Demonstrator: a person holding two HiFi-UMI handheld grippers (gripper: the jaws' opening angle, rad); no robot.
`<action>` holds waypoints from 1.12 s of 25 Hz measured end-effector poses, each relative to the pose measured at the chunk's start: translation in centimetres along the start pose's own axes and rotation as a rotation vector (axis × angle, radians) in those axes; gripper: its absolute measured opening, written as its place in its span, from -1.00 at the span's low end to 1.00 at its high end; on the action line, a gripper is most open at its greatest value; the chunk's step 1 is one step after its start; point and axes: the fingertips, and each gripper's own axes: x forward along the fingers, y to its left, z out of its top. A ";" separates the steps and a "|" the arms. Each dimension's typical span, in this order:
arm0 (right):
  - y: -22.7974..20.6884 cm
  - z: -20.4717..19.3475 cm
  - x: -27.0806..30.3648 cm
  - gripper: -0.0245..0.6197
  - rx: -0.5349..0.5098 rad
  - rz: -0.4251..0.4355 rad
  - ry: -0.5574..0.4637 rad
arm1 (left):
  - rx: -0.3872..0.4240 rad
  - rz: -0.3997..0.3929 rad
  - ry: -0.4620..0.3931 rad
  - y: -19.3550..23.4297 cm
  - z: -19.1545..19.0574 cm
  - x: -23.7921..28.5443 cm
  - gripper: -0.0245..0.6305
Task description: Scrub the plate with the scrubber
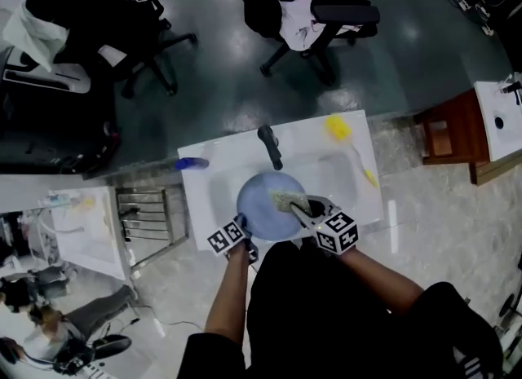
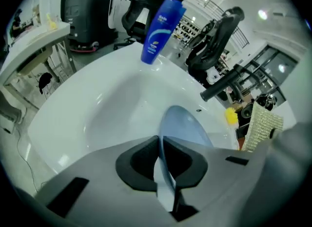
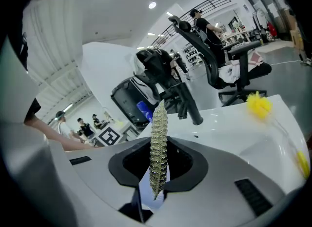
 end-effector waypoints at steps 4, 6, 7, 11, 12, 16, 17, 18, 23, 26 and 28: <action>4.4 -0.3 1.9 -0.73 -0.023 0.106 0.042 | 0.003 -0.046 -0.046 0.1 0.1 -2.6 -0.87; 6.7 -0.3 2.9 -0.73 -0.057 0.151 0.057 | -0.003 -0.075 -0.070 -0.2 0.4 -3.9 -0.87; 7.7 -0.3 3.3 -0.73 -0.078 0.164 0.060 | -0.007 -0.088 -0.083 -0.4 0.5 -4.5 -0.87; 11.1 -0.4 5.5 -0.73 -0.163 0.191 0.070 | -0.008 -0.133 -0.127 -0.8 1.1 -6.9 -0.87; 11.7 -0.6 6.1 -0.73 -0.191 0.193 0.077 | -0.007 -0.144 -0.135 -0.8 1.2 -7.3 -0.87; 13.6 -2.5 7.9 -0.73 -0.293 0.203 0.127 | 0.000 -0.175 -0.166 -0.4 0.9 -8.7 -0.87; 14.0 -3.1 8.2 -0.73 -0.309 0.202 0.138 | 0.001 -0.181 -0.168 -0.3 0.6 -9.2 -0.86; 14.5 -3.5 8.4 -0.73 -0.324 0.200 0.146 | 0.004 -0.188 -0.168 -0.1 0.3 -9.6 -0.86; 16.2 -4.6 9.4 -0.73 -0.377 0.187 0.155 | 0.012 -0.216 -0.172 0.6 -0.7 -11.3 -0.87; 17.2 -5.2 9.8 -0.73 -0.413 0.200 0.154 | -0.010 -0.225 -0.185 1.7 -1.2 -12.2 -0.87; 18.0 -5.8 9.9 -0.73 -0.455 0.219 0.165 | -0.016 -0.231 -0.192 2.4 -1.6 -13.0 -0.86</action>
